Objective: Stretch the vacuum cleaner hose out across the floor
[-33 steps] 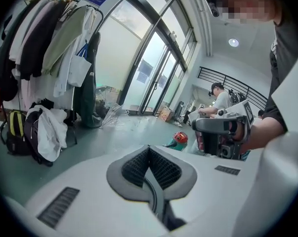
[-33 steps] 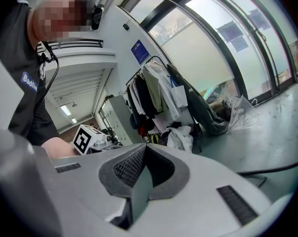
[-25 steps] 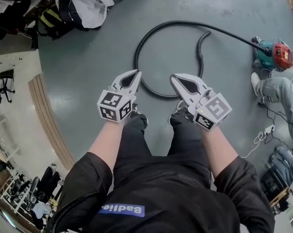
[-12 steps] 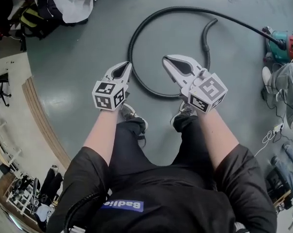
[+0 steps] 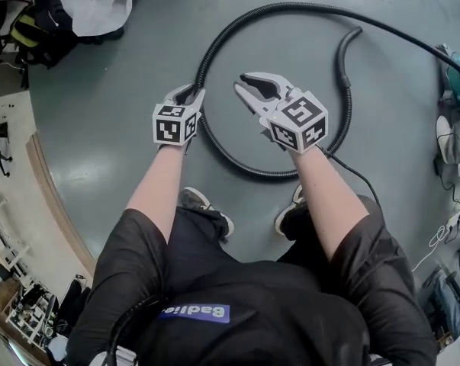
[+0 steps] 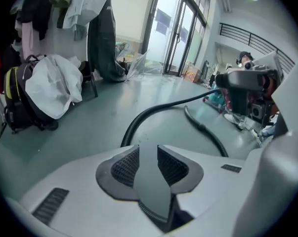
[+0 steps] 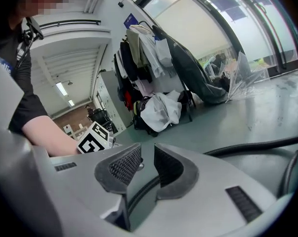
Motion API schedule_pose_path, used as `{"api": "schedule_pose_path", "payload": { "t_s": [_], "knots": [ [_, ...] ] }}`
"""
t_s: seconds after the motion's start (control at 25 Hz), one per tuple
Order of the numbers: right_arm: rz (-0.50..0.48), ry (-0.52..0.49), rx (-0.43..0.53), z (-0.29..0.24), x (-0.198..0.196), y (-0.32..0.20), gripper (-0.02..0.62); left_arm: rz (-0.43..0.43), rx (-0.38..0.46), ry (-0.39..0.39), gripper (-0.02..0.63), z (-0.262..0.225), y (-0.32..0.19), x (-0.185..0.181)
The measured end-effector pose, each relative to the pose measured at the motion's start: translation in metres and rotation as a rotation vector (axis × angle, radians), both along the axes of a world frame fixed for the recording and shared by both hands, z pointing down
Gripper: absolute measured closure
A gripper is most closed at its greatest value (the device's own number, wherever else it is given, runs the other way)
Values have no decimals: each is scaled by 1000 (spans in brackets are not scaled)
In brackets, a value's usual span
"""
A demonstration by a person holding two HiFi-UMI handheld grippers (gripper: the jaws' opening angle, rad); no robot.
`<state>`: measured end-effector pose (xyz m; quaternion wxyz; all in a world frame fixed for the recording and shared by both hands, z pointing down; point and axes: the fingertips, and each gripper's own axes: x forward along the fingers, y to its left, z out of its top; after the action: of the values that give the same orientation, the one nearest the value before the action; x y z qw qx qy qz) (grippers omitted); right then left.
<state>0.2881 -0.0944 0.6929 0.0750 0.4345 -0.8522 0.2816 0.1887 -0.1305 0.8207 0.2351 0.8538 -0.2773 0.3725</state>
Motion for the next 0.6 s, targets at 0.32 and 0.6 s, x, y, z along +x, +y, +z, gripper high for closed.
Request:
{"api": "schedule_pose_path", "payload": {
  "t_s": [0.32,0.6],
  "knots": [
    [-51,119,-41,95,-13,-15,511,-68,-85,-332,408,163,23,-56],
    [-54,158,-53,108,-19,-8,511,-78,-146,-403,393,219,49,-72]
  ]
}}
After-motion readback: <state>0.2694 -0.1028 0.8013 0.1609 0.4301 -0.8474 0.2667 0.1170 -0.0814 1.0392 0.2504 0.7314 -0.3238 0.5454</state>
